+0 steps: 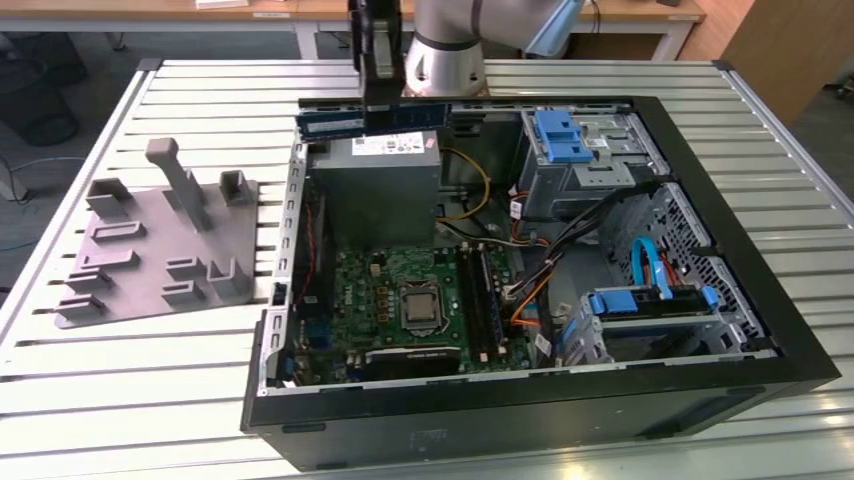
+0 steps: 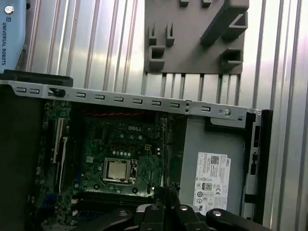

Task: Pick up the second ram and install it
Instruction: 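Pick up the second ram and move it above second insertion slot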

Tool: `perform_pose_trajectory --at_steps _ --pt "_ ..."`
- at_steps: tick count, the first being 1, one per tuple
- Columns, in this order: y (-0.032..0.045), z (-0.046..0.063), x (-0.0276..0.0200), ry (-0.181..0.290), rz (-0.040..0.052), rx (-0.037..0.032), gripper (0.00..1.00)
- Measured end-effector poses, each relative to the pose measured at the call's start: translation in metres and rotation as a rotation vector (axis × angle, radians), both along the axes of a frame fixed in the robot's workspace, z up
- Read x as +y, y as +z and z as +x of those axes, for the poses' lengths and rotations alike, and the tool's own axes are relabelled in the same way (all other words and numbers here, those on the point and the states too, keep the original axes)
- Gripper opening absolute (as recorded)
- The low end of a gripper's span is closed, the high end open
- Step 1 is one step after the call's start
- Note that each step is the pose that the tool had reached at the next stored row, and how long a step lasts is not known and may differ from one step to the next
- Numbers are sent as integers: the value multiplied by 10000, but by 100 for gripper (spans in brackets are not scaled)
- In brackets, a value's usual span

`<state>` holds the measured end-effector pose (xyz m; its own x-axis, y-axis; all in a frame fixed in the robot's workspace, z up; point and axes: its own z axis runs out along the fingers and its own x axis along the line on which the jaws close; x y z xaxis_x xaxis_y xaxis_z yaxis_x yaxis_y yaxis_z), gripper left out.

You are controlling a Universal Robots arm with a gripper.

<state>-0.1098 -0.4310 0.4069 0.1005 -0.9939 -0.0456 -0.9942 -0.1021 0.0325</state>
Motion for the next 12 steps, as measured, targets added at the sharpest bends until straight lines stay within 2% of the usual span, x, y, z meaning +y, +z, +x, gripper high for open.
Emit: perform_pose_trajectory --at_steps 12 --pt "-1 510 0 0 0 10 14"
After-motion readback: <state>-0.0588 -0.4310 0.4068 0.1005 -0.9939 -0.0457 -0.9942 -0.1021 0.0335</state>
